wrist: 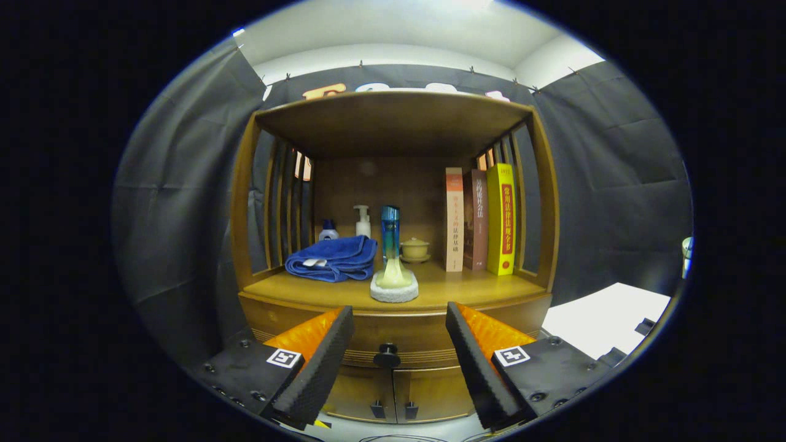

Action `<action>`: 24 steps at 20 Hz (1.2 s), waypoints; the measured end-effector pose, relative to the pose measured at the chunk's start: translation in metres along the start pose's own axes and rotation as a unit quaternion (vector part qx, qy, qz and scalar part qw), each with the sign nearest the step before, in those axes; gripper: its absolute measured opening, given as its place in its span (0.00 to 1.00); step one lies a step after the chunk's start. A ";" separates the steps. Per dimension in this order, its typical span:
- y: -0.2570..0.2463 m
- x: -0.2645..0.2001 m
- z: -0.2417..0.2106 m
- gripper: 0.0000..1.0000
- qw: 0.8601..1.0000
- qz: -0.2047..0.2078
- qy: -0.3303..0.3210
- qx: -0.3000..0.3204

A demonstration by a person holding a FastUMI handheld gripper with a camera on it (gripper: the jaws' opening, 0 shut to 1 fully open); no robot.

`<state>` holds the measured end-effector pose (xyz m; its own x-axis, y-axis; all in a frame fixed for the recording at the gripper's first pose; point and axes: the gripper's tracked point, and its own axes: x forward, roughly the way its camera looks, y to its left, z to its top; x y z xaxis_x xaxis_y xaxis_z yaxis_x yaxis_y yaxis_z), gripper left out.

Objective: Pull open the drawer, take out the items inside it, and place them on the countertop above the cabinet.

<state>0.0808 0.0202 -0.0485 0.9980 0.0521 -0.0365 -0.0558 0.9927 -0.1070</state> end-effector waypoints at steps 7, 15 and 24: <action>-0.019 -0.050 0.075 0.99 0.998 -0.012 -0.042 0.035; -0.032 -0.093 0.104 0.99 0.997 -0.022 -0.070 0.005; -0.016 -0.098 0.119 0.99 0.996 0.016 -0.075 0.055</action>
<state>-0.0125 0.0123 0.0751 0.9897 0.0907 0.1112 -0.0915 0.9958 0.0023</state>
